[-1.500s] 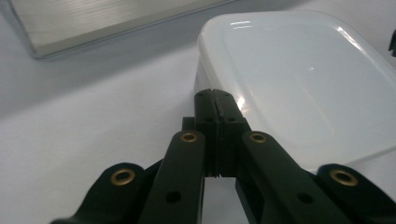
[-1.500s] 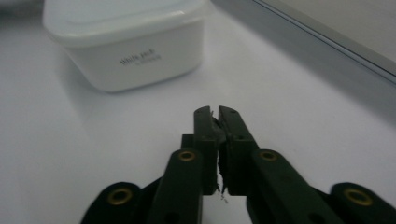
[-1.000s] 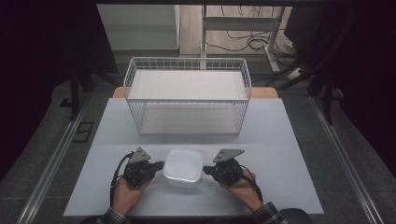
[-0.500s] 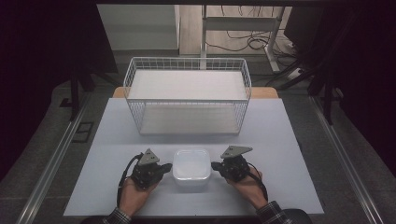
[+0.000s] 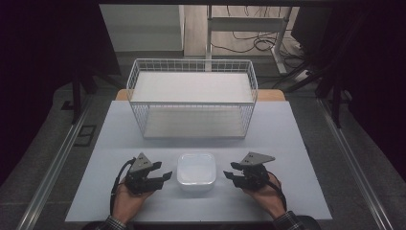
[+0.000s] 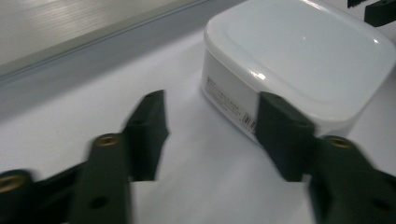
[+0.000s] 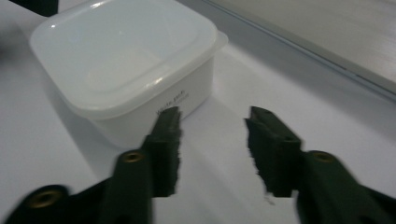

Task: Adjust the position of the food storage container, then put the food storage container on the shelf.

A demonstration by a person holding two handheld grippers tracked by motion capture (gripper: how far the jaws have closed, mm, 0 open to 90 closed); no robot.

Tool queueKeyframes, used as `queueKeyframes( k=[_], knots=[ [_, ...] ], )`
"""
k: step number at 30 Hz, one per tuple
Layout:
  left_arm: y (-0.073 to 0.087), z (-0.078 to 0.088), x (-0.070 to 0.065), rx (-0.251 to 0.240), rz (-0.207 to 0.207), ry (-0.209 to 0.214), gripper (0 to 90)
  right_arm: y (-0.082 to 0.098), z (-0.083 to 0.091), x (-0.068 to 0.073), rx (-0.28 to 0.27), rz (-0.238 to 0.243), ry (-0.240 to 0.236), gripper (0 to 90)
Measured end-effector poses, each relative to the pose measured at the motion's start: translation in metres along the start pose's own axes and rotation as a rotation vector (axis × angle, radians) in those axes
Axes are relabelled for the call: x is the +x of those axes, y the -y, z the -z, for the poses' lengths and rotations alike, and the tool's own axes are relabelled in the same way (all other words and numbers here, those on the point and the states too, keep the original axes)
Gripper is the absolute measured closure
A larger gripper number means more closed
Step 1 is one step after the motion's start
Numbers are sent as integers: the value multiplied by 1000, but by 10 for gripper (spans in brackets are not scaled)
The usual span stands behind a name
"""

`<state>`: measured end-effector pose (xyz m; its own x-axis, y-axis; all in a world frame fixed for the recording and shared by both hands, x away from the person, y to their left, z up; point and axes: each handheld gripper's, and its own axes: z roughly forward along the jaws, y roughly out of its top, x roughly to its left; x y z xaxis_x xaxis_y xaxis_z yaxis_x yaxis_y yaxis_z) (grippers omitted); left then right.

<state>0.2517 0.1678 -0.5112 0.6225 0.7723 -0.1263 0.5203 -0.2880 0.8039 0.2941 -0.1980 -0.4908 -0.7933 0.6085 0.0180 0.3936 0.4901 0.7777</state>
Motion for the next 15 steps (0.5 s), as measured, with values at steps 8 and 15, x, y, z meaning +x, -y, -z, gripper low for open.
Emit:
queueKeyframes(
  k=[8, 15],
  knots=[
    [7, -3, 1, 3, -27, 19, 117, 9, -8, -3, 33, 2, -25, 166],
    [5, -2, 3, -95, -50, 17, 75, 7, -6, -7, -8, -6, -32, 111]
  ],
)
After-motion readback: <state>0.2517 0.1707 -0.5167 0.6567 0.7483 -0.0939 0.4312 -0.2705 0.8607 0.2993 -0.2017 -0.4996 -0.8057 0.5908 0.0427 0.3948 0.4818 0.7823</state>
